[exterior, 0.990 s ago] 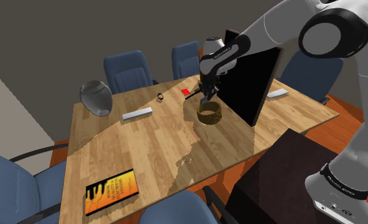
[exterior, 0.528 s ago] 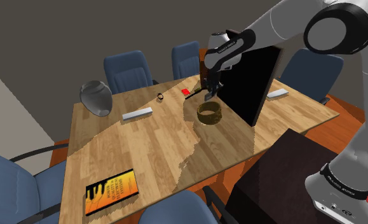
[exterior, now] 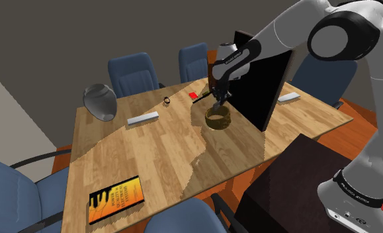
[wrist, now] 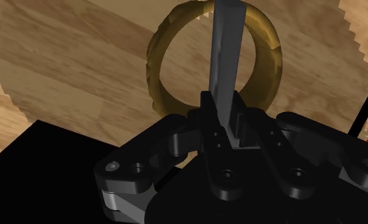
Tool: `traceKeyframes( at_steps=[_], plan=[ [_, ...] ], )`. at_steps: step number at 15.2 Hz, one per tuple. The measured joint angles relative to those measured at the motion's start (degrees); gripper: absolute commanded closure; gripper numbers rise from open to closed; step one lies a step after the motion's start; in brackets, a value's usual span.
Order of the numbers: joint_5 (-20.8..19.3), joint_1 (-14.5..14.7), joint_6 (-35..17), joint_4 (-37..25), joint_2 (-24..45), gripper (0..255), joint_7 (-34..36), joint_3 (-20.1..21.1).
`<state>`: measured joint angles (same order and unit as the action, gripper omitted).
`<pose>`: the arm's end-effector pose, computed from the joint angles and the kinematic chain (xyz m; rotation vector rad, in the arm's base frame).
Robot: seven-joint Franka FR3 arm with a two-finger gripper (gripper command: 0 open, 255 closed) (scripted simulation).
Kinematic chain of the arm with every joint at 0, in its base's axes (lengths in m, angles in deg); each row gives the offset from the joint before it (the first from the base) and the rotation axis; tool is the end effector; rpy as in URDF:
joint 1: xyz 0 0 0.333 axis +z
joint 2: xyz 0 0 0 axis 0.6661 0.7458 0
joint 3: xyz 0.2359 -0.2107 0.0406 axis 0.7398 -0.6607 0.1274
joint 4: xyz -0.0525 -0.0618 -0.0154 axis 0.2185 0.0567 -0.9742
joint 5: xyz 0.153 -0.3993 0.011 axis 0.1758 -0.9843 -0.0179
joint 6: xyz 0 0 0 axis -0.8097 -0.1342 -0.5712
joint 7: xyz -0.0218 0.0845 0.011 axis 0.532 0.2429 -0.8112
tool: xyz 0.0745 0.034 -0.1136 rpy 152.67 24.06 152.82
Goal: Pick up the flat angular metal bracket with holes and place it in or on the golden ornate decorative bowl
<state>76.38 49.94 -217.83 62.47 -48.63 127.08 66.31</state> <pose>0.6889 -0.0447 0.1786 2.4193 -1.9875 0.0422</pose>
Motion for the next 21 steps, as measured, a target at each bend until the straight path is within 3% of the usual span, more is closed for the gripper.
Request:
traceKeyframes(
  at_steps=[12, 13, 21],
  plan=[
    [0.82, -0.53, -3.06, -0.36, 3.43, 255, -0.47, 0.67],
    [0.82, -0.53, -3.06, -0.36, 3.43, 0, -0.46, 0.67],
    [0.38, -0.14, -1.56, 0.08, 1.47, 0, -0.14, 0.30]
  ],
)
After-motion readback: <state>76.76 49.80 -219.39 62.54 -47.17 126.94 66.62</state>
